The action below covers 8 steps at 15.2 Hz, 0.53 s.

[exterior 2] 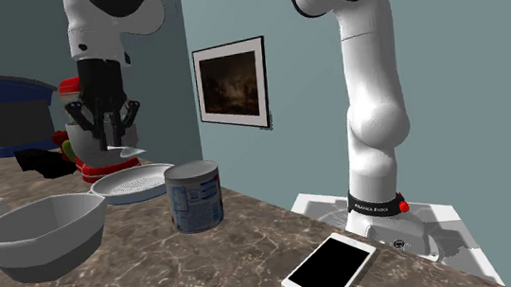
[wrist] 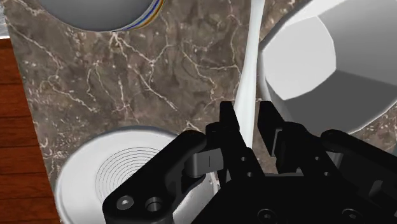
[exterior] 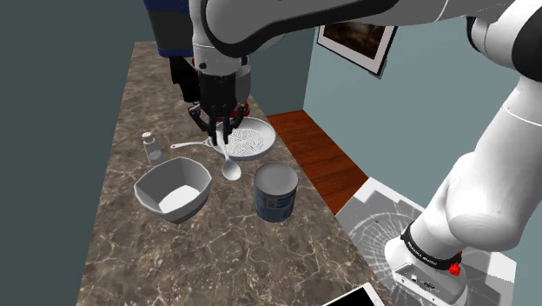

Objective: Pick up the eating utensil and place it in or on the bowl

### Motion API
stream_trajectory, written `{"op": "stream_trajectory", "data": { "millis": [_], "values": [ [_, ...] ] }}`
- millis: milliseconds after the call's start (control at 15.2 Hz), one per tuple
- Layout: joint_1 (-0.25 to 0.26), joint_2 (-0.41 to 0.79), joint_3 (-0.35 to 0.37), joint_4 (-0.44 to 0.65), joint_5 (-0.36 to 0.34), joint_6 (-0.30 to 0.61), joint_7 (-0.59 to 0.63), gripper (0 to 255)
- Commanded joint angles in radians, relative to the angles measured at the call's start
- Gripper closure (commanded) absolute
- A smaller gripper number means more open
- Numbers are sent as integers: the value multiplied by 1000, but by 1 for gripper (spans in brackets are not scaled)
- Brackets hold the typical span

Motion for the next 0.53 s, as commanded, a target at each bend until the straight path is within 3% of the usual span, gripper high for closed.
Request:
{"op": "stream_trajectory", "data": {
  "millis": [0, 462],
  "values": [
    [26, 87, 14, 110, -34, -23, 49, 255],
    [157, 424, 19, 595, -154, -172, 167, 255]
  ]
}}
